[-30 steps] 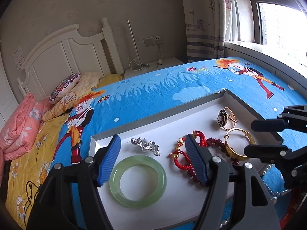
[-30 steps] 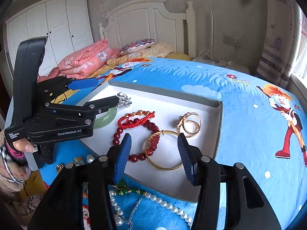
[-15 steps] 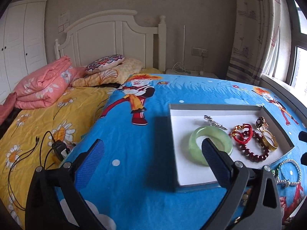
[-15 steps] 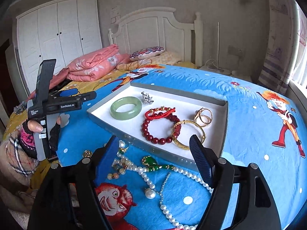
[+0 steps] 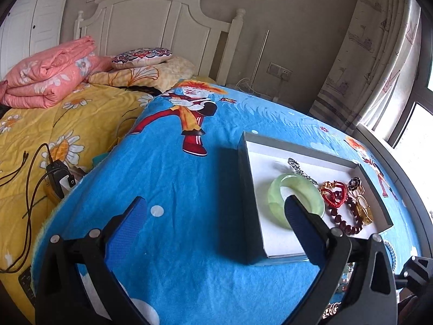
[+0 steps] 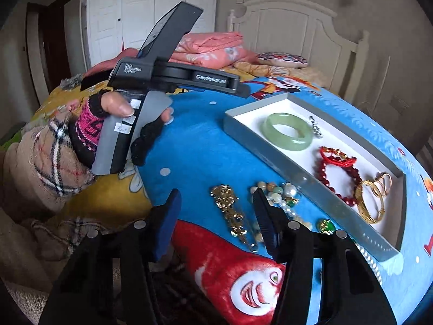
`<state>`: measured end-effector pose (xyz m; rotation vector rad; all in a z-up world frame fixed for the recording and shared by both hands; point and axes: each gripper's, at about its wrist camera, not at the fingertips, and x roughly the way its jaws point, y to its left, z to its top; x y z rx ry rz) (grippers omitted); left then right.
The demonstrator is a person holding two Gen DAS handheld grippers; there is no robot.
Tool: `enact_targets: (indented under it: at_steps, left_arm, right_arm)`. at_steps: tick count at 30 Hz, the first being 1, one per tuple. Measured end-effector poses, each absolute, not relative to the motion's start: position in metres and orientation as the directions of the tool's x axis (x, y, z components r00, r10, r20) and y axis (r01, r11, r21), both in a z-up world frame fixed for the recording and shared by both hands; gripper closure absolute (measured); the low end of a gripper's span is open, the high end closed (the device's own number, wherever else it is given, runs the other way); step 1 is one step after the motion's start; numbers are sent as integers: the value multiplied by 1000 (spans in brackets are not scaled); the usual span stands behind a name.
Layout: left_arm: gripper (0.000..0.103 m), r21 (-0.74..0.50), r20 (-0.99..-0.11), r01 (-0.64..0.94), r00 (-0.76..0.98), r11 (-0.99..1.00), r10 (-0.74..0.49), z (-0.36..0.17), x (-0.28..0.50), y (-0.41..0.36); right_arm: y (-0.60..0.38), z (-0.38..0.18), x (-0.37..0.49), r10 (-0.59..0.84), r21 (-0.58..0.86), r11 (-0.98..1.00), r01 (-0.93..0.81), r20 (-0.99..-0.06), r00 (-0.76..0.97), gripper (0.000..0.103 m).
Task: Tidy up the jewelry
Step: 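Open both tools and move the right tool toward the gold brooch pin, then grasp the gold brooch pin with the right tool while the left tool grasps the bead bracelet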
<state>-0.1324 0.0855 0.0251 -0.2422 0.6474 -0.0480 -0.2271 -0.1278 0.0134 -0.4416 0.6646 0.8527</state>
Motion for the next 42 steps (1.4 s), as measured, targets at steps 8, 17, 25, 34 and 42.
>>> enact_targets:
  at_steps: [8, 17, 25, 34, 42]
  left_arm:
    - [2, -199, -544, 44, 826, 979, -148, 32, -144, 76]
    - [2, -101, -543, 71, 832, 992, -115, 30, -193, 57]
    - [2, -23, -571, 135, 812, 991, -124, 19, -220, 34]
    - [2, -27, -615, 311, 744, 950, -261, 19, -224, -17]
    - [41, -20, -696, 417, 647, 909, -312, 4, -211, -70]
  right_arm:
    - [-126, -1, -209, 516, -43, 599, -799, -742, 428, 66]
    - [-128, -1, -213, 517, -37, 601, -798, -744, 424, 71]
    - [-160, 10, -229, 555, -37, 637, -770, -671, 492, 85]
    - [-223, 32, -205, 527, 34, 773, -633, -590, 612, 85]
    - [-245, 28, -202, 532, 74, 794, -603, -565, 631, 85]
